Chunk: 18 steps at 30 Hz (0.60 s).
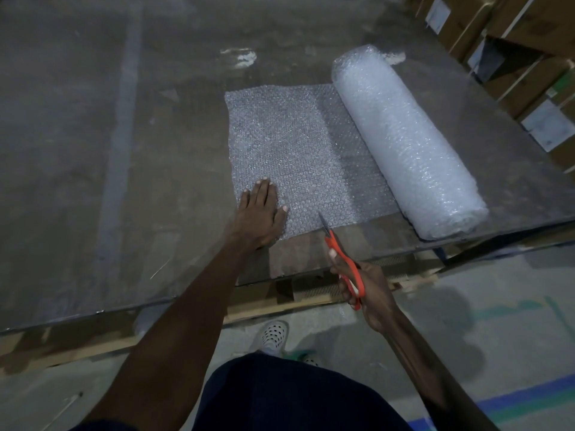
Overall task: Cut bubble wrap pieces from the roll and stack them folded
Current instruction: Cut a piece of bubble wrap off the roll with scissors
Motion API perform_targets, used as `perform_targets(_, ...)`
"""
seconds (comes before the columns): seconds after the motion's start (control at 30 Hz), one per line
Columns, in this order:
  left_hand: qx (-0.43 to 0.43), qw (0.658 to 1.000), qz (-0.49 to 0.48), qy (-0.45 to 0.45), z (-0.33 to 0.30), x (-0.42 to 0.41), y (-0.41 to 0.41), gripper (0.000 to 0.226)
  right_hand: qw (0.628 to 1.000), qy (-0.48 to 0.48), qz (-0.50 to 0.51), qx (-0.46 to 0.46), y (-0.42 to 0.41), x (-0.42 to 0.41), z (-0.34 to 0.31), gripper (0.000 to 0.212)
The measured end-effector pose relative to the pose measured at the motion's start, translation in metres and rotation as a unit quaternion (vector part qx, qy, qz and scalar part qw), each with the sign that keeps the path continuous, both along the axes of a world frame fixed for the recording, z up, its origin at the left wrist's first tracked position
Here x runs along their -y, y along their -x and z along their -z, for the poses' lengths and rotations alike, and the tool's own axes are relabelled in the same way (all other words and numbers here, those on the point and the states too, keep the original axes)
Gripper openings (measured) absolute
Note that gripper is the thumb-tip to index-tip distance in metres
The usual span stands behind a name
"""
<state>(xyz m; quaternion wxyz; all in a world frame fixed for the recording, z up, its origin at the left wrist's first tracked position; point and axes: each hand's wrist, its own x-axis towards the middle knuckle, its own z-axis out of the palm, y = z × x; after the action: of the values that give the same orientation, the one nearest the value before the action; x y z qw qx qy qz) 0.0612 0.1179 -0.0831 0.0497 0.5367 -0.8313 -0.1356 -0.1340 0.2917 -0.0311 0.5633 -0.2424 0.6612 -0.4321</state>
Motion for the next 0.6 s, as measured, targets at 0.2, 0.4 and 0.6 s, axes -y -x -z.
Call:
perform_targets(0.2, 0.0, 1.0, 0.0, -0.001, -0.002, 0.0, 0.0, 0.067, 1.0, -0.008, -0.022, -0.016, -0.001, 0.009, -0.004, 0.046)
perform_targets(0.4, 0.003, 1.0, 0.0, 0.0, -0.001, -0.001, 0.0, 0.072, 1.0, -0.001, -0.019, -0.023, 0.002, 0.008, -0.001, 0.049)
perform_targets(0.6, 0.001, 1.0, -0.003, 0.0, -0.001, 0.001, 0.0, 0.076, 0.999, -0.018, -0.017, -0.024, -0.002, 0.021, -0.004, 0.047)
